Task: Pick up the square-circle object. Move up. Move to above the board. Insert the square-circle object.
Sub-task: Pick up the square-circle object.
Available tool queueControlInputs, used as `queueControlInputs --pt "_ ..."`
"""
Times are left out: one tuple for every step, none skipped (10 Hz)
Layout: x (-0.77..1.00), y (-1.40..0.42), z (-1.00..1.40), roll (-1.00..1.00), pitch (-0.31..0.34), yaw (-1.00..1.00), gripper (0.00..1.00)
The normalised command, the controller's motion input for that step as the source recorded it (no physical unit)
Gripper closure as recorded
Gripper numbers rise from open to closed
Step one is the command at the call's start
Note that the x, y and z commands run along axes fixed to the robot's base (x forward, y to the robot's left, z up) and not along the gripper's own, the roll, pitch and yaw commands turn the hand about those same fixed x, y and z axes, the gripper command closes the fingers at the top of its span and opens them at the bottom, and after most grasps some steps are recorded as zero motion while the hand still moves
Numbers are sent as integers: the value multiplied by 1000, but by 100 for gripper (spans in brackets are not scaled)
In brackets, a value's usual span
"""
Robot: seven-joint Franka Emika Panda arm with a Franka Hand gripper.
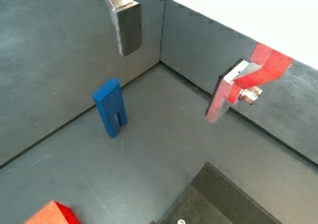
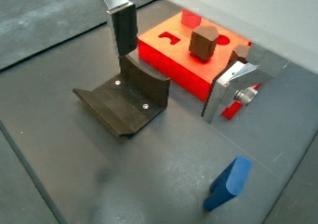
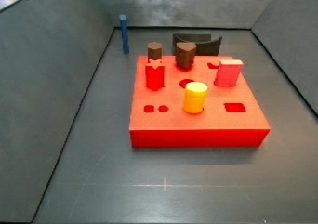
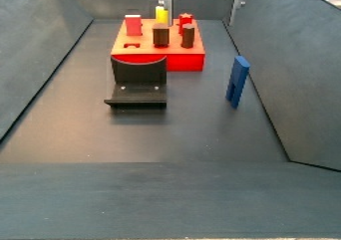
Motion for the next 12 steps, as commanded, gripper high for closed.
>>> queueControlInputs --pt "-217 0 -240 0 -21 0 0" --pt "-789 -169 -451 13 -196 300 0" --pt "-797 -183 -600 59 -160 357 0" --pt "-826 -111 -737 54 -139 357 0" --pt "-840 0 -806 51 -111 374 0" --pt "-786 94 -611 0 -83 389 0" --pt "-697 111 -469 0 -67 360 0" --pt "-377 11 -451 -6 -14 260 0" --pt "17 -80 -400 -90 3 0 0" --pt "26 -40 -237 -96 0 -71 0" --pt "0 0 -211 -100 0 -31 0" --pt "0 26 -257 -136 0 -14 0"
